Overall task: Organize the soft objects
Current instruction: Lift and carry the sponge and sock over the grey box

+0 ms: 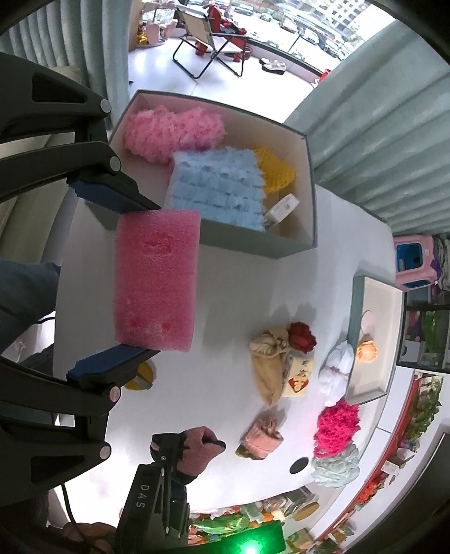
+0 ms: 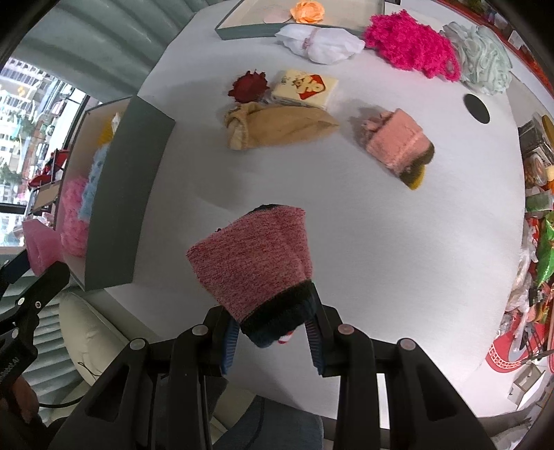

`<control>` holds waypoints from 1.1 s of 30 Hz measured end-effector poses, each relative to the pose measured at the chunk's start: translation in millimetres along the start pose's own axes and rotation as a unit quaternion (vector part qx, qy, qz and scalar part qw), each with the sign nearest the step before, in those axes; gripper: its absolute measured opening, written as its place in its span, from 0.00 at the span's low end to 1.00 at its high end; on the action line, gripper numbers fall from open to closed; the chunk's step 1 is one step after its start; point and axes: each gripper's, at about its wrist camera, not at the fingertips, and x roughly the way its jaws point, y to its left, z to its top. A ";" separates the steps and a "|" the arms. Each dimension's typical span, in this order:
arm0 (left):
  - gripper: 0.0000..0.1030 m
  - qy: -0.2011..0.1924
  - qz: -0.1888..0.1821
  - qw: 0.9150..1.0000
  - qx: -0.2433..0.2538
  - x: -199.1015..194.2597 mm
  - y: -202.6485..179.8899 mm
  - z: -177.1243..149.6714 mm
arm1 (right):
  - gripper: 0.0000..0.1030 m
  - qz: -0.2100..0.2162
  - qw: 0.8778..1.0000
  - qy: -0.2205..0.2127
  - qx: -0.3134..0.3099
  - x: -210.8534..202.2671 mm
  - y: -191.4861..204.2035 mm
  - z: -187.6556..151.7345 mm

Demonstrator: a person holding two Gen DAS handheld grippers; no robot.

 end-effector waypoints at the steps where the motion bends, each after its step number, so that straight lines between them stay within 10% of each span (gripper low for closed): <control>1: 0.69 -0.003 -0.001 1.000 0.003 -1.2 2.7 2.0 | 0.36 0.001 1.000 -0.002 0.003 0.1 1.6 0.6; 33: 0.69 -0.047 -0.064 0.997 -0.023 25.0 150.8 7.1 | 0.36 -0.081 0.992 -0.050 0.089 -4.7 92.5 8.5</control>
